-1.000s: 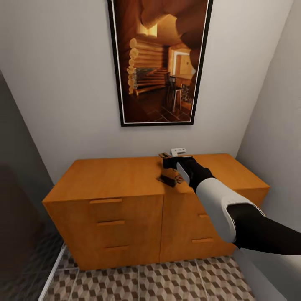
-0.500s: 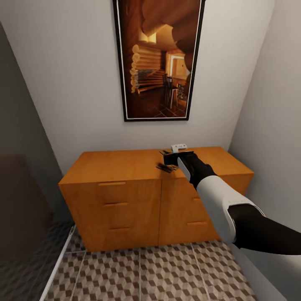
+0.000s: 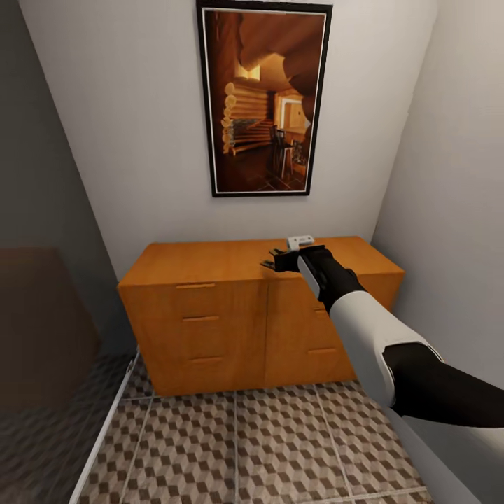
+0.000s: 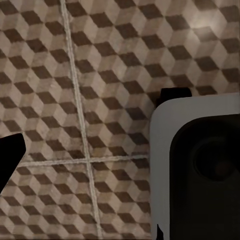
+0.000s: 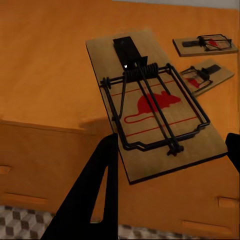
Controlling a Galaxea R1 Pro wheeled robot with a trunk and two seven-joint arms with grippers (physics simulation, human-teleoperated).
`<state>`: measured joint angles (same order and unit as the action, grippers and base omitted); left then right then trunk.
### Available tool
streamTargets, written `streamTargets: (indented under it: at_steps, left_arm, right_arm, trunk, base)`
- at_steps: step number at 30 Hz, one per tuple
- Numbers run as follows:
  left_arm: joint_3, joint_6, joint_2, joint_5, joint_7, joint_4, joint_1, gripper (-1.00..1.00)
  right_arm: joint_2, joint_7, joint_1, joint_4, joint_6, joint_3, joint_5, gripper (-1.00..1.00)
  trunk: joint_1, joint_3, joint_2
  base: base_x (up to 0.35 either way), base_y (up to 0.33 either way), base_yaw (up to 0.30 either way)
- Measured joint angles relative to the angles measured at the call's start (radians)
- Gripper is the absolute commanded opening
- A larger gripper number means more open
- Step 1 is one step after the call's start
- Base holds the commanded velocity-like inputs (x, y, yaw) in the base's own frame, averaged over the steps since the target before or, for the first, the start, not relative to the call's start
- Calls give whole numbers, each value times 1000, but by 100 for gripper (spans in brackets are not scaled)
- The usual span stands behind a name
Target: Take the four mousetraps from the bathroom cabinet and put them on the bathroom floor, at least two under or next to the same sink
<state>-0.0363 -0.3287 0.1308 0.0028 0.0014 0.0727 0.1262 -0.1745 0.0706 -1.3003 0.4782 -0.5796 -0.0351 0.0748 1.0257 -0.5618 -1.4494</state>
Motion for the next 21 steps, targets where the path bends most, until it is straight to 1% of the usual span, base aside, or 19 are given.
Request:
streamTargets:
  at_steps: [4,7,14,21]
  left_arm:
    - [0,0,0,0,0,0,0,100]
    - [0,0,0,0,0,0,0,100]
    - [0,0,0,-1,0,0,0,100]
    - [0,0,0,-1,-1,0,0,100]
  right_arm:
    - [0,-4,0,13,-24,-37,-1,-100]
    - [0,-5,0,15,-28,-57,-1,-100]
    - [0,-3,0,1,-29,-69,-2,-100]
    - [0,0,0,-57,-19,-70,-4,-100]
  trunk:
    - [0,0,0]
    - [0,0,0]
    - [-1,0,0]
    - [-1,0,0]
  base:
    - [-296,0,0]
    - [-135,0,0]
    - [-29,0,0]
    - [-1,0,0]
